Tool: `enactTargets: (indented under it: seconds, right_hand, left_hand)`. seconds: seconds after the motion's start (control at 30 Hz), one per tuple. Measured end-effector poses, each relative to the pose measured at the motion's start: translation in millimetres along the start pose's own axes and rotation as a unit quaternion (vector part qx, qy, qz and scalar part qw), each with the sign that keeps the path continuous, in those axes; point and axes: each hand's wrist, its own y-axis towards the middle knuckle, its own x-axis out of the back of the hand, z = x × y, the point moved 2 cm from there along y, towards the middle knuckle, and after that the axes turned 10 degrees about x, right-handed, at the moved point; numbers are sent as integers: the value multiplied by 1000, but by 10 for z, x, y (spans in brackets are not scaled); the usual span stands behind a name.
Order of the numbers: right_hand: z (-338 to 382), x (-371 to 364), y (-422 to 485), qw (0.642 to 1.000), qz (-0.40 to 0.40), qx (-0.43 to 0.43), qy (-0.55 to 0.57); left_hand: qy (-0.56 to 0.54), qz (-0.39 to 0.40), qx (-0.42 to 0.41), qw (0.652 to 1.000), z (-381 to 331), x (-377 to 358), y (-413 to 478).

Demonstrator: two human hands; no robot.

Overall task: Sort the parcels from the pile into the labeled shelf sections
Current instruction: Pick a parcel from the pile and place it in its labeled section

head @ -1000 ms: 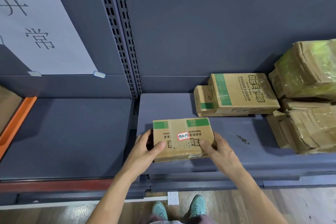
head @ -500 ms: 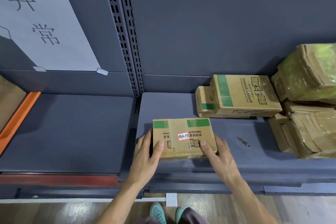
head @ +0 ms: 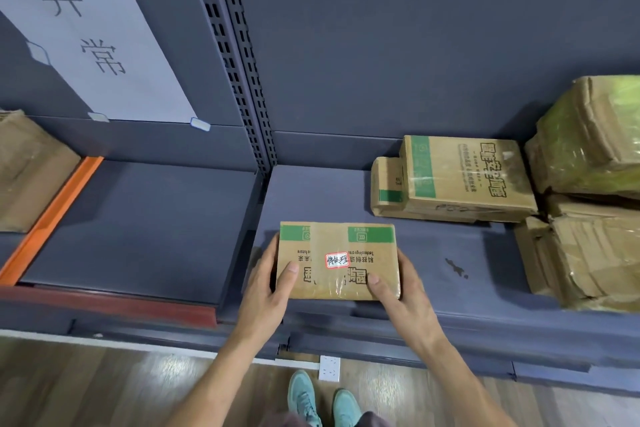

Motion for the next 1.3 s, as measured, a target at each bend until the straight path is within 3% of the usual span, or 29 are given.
enactTargets:
  seconds: [0.3,0.57,0.93,1.3]
  right_hand:
    - [51,32,20,995,95,-13,-15]
    - [428,-361,95,978,202,28,-40]
    - [986,-1437,-45,950,298,77,-59]
    - [1731,-3074,-685,924,352,128,-76]
  left_hand:
    - [-79,-65,57,993,161,-6,-598]
    - [-120,-191,94,970,340,267,-1047]
    - [-187,-261,96,942,724,1102,-1630]
    - [-143,-315,130,929,1549,2606,-2211]
